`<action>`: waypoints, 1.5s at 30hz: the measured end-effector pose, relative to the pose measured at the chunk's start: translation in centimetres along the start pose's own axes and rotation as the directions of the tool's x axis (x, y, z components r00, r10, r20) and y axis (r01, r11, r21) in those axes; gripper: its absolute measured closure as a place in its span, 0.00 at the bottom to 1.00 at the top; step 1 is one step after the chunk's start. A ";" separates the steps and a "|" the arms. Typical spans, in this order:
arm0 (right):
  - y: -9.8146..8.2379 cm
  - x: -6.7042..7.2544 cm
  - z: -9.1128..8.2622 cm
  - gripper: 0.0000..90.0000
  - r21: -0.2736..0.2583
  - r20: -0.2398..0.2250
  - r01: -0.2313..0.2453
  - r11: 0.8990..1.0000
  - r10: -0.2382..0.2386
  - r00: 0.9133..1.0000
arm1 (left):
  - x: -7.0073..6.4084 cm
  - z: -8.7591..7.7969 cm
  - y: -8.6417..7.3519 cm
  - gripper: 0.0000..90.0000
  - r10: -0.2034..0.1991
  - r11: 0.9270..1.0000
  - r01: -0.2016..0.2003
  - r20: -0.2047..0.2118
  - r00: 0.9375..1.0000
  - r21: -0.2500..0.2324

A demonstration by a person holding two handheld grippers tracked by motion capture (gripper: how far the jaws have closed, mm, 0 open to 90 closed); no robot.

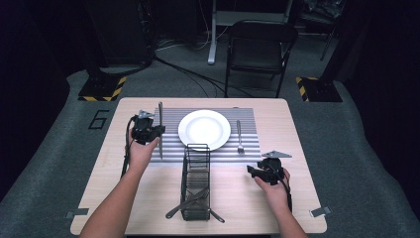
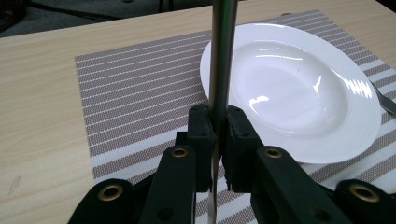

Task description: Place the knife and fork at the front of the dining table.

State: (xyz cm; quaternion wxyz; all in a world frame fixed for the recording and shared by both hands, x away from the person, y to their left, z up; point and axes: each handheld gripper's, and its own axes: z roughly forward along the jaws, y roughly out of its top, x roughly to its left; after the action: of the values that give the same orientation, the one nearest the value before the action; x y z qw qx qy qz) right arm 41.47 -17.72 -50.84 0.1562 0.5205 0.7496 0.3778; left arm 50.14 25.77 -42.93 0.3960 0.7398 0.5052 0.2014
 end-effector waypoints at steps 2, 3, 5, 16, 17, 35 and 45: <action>0.0 0.0 0.0 0.53 0.001 0.002 0.004 1.000 -0.004 1.000 | 0.2 0.4 -0.1 0.91 -0.016 1.000 0.016 -0.010 1.000 -0.010; 0.0 0.0 0.0 0.53 0.000 0.001 0.004 1.000 -0.004 1.000 | 0.3 0.6 -0.1 0.92 -0.041 0.999 0.041 -0.011 0.999 -0.027; 0.0 0.0 0.1 0.53 0.003 0.001 -0.002 1.000 0.002 1.000 | 0.6 0.9 -0.3 0.92 -0.067 0.997 0.066 -0.007 0.998 -0.036; 0.0 -0.2 0.2 0.53 0.001 -0.004 -0.007 1.000 0.007 1.000 | 1.5 2.6 -1.1 0.92 -0.120 0.992 0.120 -0.033 0.992 -0.027; 0.0 -0.2 0.2 0.53 0.000 -0.004 -0.011 1.000 0.011 1.000 | 1.5 2.8 -1.1 0.92 -0.119 0.993 0.118 -0.034 0.992 -0.014; 0.1 -0.4 0.1 0.53 -0.004 -0.006 -0.029 1.000 0.029 1.000 | 1.2 4.4 -1.1 0.92 -0.168 0.985 0.170 -0.089 0.982 0.011; 0.0 -0.7 0.1 0.53 -0.009 -0.010 -0.030 0.999 0.030 0.999 | 1.6 6.7 -0.3 0.92 -0.239 0.968 0.247 -0.132 0.962 0.045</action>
State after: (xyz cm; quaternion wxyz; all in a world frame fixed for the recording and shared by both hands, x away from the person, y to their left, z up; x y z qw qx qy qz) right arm 41.86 -18.30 -51.05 0.1490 0.5293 0.7407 0.3859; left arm 55.26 24.70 -47.34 0.3625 0.6699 0.6219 0.1818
